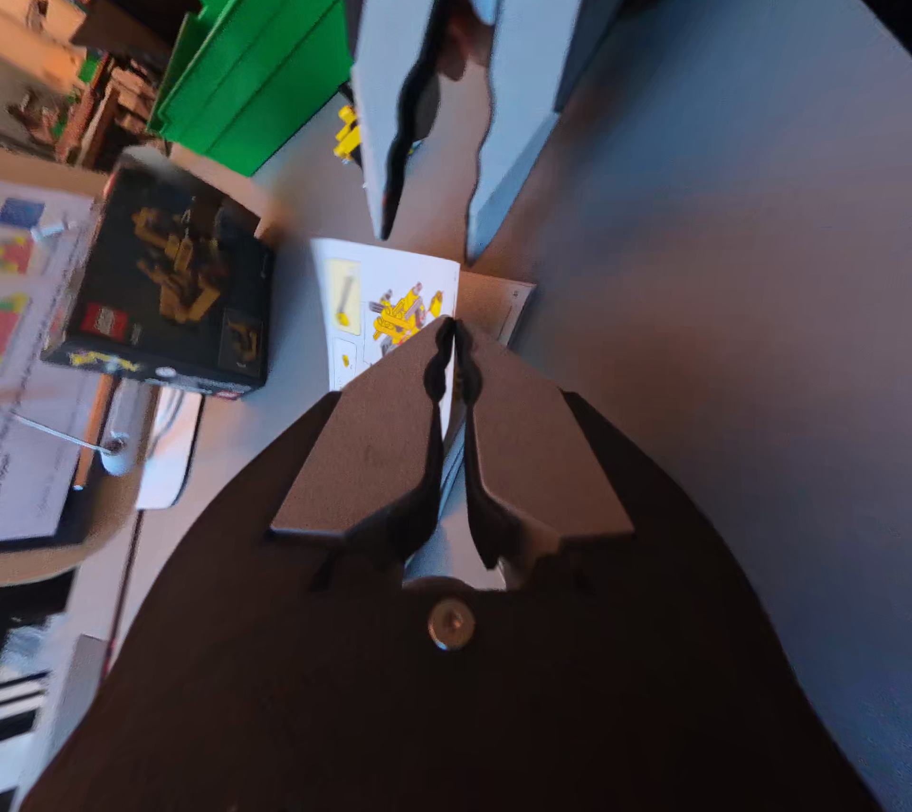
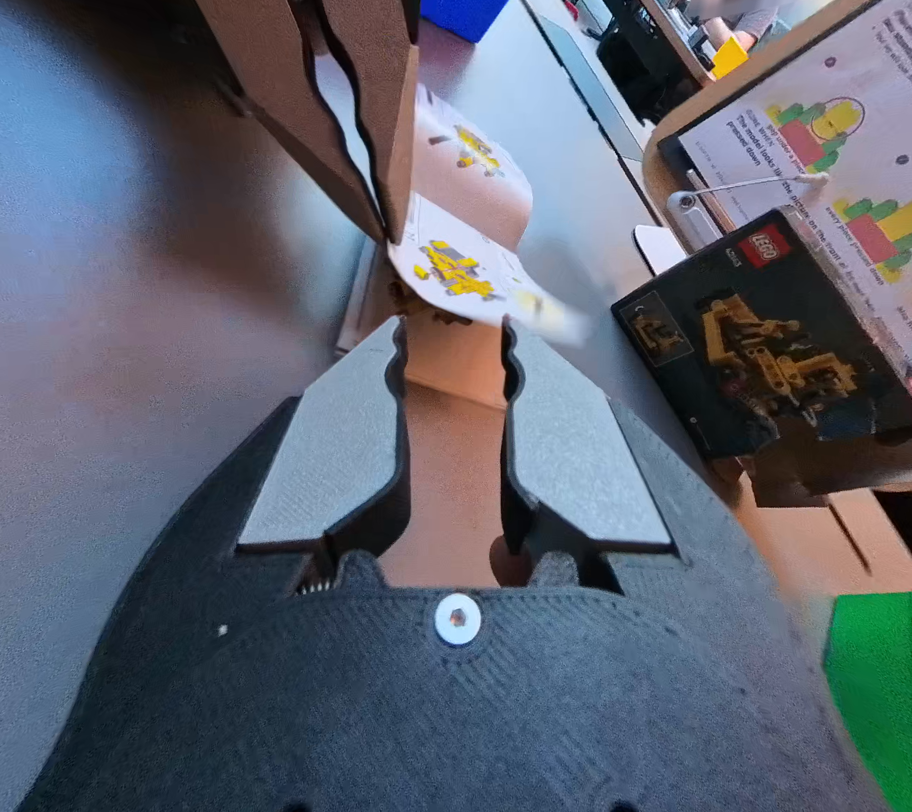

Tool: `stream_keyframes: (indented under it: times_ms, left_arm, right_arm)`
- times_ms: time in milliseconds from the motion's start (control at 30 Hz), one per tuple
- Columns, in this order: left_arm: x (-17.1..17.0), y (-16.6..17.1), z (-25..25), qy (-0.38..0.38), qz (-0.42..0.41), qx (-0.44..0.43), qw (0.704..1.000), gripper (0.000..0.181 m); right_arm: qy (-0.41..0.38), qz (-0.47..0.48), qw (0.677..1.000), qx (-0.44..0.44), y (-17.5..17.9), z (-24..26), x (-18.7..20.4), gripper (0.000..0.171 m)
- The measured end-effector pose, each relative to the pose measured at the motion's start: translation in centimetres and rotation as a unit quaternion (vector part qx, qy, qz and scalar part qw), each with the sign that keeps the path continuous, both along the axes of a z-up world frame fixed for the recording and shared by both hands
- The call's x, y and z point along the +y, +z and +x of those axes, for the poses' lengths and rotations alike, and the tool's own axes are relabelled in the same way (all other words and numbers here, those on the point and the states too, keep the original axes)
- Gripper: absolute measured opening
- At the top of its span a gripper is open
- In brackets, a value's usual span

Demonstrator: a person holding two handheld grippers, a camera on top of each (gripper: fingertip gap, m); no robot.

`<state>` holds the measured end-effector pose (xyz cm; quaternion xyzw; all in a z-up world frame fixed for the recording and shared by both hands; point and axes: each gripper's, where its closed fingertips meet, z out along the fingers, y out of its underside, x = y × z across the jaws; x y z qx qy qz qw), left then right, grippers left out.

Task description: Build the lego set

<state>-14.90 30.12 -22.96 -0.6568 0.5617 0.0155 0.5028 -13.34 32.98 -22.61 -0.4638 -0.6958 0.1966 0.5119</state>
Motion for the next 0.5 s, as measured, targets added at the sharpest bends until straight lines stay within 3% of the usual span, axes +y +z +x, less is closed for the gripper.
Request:
stream_keyframes:
  times_ms: [267, 500]
  left_arm:
    - [-0.6, -2.9, 0.1, -0.024, 0.038, 0.130, 0.990, 0.000]
    - [-0.6, -3.5, 0.1, -0.033, 0.091, 0.205, 0.974, 0.000]
  right_arm:
    - [0.020, 0.129, 0.988, -0.079, -2.9, -0.8, -1.2, 0.023]
    - [0.026, 0.161, 0.983, -0.082, -2.9, -0.9, -1.5, 0.020]
